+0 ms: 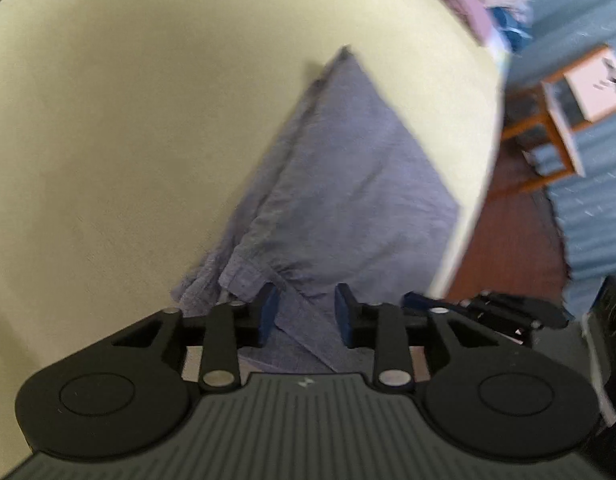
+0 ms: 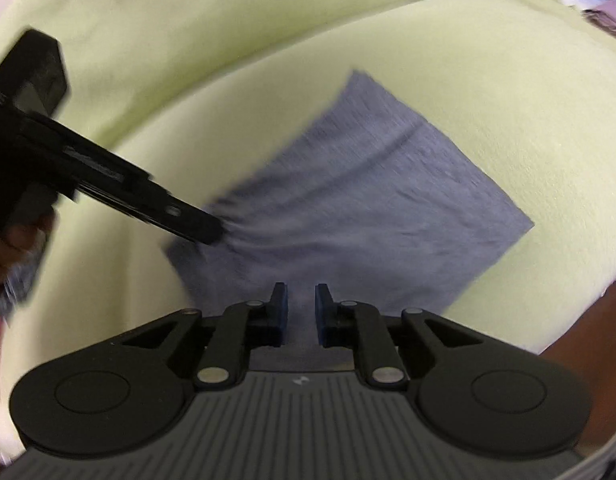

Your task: Fold clothes

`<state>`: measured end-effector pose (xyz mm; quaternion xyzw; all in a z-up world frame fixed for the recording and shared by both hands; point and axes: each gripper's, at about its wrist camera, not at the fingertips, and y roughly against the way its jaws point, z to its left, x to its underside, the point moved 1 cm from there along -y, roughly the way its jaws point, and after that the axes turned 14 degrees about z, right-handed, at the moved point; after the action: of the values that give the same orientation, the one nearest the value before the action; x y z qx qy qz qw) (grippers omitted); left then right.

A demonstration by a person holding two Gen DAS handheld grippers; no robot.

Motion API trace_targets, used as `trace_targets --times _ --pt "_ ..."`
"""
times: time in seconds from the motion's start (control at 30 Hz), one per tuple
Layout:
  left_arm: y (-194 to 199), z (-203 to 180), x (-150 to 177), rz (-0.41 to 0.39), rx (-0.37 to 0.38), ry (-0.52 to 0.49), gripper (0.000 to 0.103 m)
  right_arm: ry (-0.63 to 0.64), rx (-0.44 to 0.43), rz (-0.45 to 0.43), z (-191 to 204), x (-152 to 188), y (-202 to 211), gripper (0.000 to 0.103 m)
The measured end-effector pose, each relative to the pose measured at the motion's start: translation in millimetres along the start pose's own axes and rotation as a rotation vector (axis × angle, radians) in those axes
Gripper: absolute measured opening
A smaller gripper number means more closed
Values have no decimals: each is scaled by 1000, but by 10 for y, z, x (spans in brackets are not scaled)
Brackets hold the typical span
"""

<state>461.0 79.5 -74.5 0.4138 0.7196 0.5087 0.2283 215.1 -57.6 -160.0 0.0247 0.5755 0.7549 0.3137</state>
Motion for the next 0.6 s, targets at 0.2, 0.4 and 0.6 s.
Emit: trace_targets --times 0.2,0.4,0.6 --pt "338 -212 29 7 -122 179 51 329 -117 78 -97 -501 493 35" --pt "527 -203 -7 28 -187 277 54 634 -99 201 -139 -1047 650 35" --pt "665 -154 -131 24 -222 279 56 783 -60 234 -130 -1637 671 36"
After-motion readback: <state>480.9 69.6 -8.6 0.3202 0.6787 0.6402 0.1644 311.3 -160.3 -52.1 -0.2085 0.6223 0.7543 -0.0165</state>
